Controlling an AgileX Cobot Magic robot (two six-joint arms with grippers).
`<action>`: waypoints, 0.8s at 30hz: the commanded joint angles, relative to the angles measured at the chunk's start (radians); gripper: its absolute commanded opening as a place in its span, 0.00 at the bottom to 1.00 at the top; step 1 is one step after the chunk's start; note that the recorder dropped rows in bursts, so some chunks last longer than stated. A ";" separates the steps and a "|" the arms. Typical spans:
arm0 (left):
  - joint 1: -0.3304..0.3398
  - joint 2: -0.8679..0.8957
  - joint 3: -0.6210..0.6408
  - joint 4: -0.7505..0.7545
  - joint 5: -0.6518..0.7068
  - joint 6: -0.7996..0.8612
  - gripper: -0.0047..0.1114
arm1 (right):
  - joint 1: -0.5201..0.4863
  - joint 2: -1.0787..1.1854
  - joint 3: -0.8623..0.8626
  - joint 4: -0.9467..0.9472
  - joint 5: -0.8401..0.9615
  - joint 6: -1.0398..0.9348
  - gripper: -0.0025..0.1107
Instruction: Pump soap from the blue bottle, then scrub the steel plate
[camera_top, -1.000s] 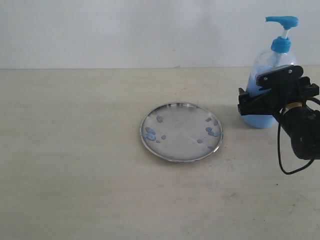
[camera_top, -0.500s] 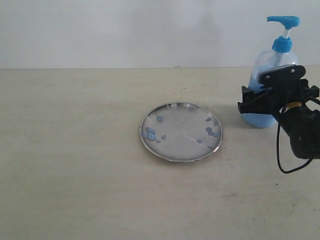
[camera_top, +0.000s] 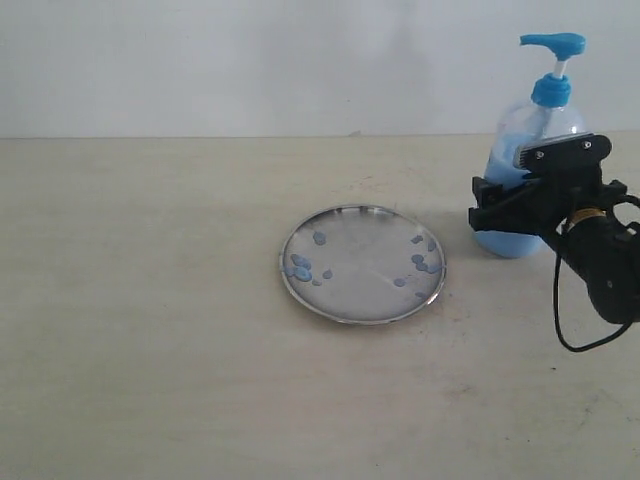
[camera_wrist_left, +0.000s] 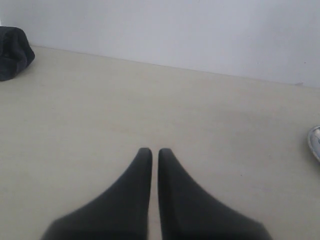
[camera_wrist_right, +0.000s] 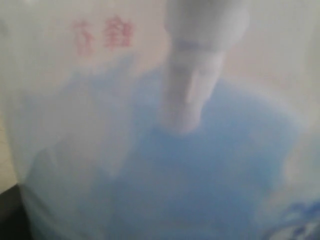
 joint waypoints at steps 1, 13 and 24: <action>-0.005 -0.003 0.003 0.000 0.001 0.001 0.08 | 0.003 -0.035 0.063 -0.196 0.125 0.023 0.02; -0.005 -0.003 0.003 0.000 0.001 0.001 0.08 | 0.003 -0.137 0.100 -0.217 0.234 -0.069 0.02; -0.005 -0.003 0.003 -0.536 -0.187 -0.007 0.08 | 0.003 -0.137 0.098 -0.266 0.232 -0.187 0.02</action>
